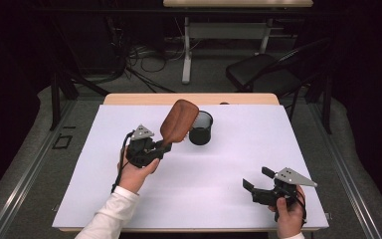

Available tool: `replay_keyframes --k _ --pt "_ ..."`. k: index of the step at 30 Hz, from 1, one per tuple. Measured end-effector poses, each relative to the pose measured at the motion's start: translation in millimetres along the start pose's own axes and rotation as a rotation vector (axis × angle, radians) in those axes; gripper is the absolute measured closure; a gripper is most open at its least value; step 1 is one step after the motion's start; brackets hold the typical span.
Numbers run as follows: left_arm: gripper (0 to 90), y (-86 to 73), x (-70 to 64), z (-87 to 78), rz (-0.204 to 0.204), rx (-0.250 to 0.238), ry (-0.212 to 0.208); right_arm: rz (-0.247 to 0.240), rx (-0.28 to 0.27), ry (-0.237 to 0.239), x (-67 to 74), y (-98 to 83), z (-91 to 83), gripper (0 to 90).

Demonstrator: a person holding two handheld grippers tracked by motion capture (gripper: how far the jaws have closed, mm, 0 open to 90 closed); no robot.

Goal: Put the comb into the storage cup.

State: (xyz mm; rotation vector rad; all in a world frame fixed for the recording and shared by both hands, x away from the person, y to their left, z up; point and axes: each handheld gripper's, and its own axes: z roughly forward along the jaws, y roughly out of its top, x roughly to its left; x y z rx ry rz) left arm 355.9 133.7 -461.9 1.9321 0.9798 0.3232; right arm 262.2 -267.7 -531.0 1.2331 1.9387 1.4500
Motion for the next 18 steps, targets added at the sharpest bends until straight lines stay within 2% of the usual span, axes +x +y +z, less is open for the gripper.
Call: replay_keyframes --k 18 --pt "72.6 9.6 -26.9 14.4 0.029 -0.021 -0.078 -0.003 0.005 0.000 -0.2 0.0 -0.1 11.0"
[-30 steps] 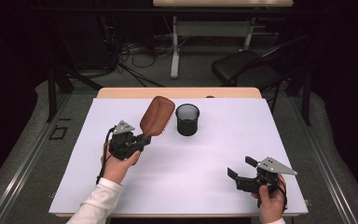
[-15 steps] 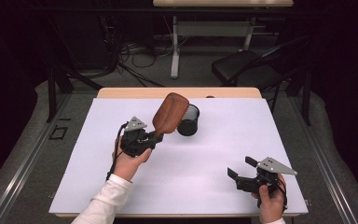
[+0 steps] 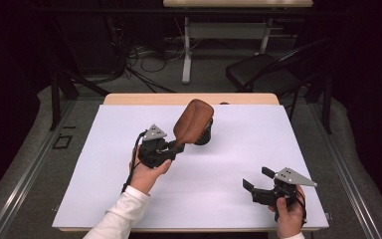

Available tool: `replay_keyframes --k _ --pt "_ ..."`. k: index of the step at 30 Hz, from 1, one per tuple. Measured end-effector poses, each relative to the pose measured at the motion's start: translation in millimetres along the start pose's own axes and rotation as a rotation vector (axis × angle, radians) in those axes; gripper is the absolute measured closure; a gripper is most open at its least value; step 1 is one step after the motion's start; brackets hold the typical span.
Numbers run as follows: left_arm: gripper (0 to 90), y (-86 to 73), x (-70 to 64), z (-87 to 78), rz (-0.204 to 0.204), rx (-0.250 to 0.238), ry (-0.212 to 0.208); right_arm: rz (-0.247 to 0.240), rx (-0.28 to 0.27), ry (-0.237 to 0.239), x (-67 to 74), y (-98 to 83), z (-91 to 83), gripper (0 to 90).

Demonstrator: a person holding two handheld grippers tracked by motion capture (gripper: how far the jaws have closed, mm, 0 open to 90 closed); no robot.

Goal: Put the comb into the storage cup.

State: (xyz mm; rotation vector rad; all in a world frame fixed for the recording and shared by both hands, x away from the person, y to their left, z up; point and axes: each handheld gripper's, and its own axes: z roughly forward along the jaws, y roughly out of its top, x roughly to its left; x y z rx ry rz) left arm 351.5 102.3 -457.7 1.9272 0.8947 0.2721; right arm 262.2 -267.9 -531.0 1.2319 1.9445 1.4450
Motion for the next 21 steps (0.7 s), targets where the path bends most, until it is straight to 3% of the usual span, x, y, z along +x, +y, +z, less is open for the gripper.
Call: replay_keyframes --k 13,21 --pt "72.6 -3.5 -15.6 4.1 0.042 -0.013 -0.050 0.002 -0.005 0.000 0.4 -0.2 0.9 11.0" --pt "72.6 -9.5 -21.8 10.1 0.055 -0.003 -0.102 0.012 -0.012 0.000 1.4 -0.1 1.8 10.9"
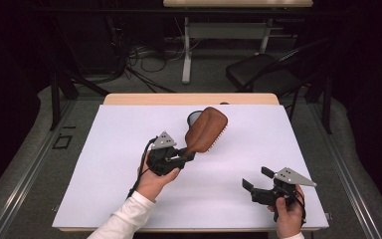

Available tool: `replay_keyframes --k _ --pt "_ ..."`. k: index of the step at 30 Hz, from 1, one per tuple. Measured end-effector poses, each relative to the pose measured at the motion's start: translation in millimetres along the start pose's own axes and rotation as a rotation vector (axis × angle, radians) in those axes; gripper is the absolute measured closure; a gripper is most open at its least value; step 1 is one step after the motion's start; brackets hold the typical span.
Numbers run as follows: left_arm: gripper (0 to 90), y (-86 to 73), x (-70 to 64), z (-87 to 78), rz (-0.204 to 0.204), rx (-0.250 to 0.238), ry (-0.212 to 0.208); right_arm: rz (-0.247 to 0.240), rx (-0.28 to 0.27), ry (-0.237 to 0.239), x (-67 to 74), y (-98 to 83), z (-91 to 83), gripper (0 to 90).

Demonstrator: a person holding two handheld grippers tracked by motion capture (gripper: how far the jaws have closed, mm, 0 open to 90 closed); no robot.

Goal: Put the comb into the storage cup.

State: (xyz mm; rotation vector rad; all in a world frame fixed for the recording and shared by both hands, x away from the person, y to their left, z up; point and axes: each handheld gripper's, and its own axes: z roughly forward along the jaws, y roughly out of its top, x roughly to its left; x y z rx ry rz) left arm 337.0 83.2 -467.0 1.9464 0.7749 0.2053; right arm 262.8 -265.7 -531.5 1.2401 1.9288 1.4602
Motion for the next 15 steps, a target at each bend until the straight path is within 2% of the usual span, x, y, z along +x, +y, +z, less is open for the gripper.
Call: replay_keyframes --k 10,15 --pt "72.5 -5.0 -0.9 3.5 -0.001 0.006 -0.017 0.004 0.000 0.002 1.0 0.9 1.3 10.6" --pt "72.6 -5.6 -2.8 3.2 0.003 0.001 -0.019 0.031 0.000 0.024 1.3 3.6 2.0 9.6"
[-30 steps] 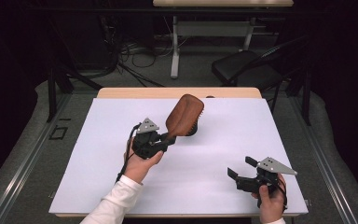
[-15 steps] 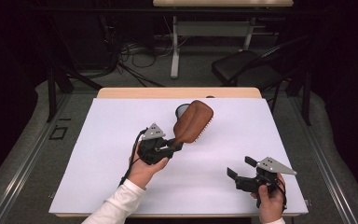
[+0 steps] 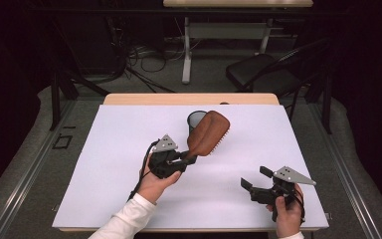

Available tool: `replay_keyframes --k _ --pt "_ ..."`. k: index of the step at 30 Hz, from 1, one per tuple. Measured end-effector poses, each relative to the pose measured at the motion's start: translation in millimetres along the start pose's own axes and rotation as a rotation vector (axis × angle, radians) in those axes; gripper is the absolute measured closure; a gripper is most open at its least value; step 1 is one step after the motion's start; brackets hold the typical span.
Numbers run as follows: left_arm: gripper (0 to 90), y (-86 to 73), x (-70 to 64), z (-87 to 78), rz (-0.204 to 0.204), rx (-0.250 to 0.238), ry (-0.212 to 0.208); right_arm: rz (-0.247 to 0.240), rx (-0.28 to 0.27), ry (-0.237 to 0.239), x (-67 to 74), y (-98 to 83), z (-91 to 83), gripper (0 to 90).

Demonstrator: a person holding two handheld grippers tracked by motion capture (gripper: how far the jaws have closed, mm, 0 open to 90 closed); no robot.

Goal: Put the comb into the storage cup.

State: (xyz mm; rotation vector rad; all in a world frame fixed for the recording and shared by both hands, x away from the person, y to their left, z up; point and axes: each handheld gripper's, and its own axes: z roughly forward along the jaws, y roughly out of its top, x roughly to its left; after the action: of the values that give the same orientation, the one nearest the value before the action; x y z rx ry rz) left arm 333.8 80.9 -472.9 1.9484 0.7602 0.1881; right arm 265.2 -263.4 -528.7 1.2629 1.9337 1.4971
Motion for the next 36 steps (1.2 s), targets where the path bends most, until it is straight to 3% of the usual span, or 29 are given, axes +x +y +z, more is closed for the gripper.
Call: replay_keyframes --k 5,9,17,22,29,36 --pt "72.6 -0.1 -0.5 0.5 -0.006 0.007 -0.009 0.024 0.014 0.012 0.6 6.6 2.0 9.3" --pt "72.6 -0.3 -0.6 0.9 -0.004 0.007 -0.008 0.054 0.060 0.032 0.0 14.8 6.6 6.5" --pt "72.6 0.2 0.7 -0.5 -0.009 -0.002 -0.008 0.056 0.119 0.040 3.2 29.6 15.2 0.5" --pt "72.6 0.5 1.6 -1.7 -0.007 -0.003 -0.007 0.037 0.132 -0.004 8.6 37.9 22.3 1.7" --pt "72.5 0.6 2.5 -2.4 -0.013 -0.010 -0.007 0.035 0.174 0.039 14.8 46.3 34.2 13.9" --pt "72.5 0.5 4.4 -3.7 -0.016 -0.016 -0.005 0.046 0.190 0.051 16.8 51.6 40.9 14.0"
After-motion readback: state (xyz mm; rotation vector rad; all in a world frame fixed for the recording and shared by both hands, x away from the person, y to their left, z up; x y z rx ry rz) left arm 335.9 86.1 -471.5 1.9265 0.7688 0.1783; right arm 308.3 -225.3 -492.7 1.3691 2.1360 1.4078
